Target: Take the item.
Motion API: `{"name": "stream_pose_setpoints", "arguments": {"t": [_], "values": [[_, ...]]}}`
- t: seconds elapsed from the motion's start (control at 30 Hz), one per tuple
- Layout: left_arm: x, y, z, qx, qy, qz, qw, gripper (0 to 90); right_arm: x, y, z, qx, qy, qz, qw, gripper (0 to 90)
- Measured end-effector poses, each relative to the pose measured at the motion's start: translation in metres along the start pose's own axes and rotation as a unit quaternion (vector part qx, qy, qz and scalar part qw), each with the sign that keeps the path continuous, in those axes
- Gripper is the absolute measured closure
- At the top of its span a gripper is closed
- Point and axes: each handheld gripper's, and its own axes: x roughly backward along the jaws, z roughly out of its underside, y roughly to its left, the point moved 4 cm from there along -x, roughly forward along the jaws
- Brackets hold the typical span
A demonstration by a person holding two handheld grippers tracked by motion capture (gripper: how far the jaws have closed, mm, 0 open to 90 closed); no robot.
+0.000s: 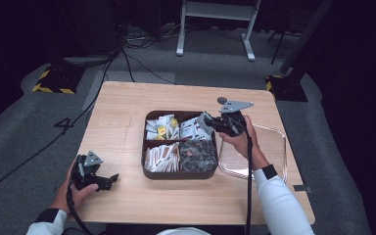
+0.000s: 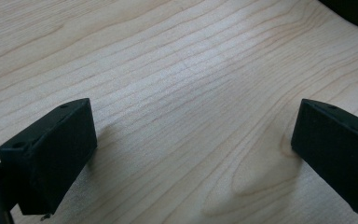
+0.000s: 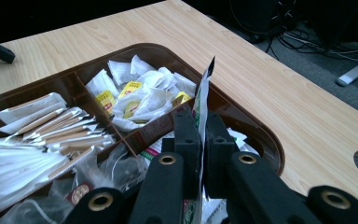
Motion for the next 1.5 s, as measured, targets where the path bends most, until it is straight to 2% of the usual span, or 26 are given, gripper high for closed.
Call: {"name": "stream_pose_setpoints", "arguments": {"t": [0.27,0.8,1.2,1.5], "values": [[0.000,0.000,0.000,0.000,0.000,0.000,1.0000,0.3,0.017,0.004,0.010,0.001,-0.015,-0.009,0.9998,87.1],[0.000,0.000,0.000,0.000,0.000,0.000,1.0000,0.3,0.043,0.027,0.025,0.021,-0.025,-0.038,0.9988,87.1],[0.000,0.000,0.000,0.000,0.000,0.000,1.0000,0.3,0.054,0.050,0.032,0.043,-0.021,-0.062,0.9969,87.1],[0.000,0.000,0.000,0.000,0.000,0.000,1.0000,0.3,0.054,0.068,0.036,0.058,-0.015,-0.086,0.9945,87.1]]}}
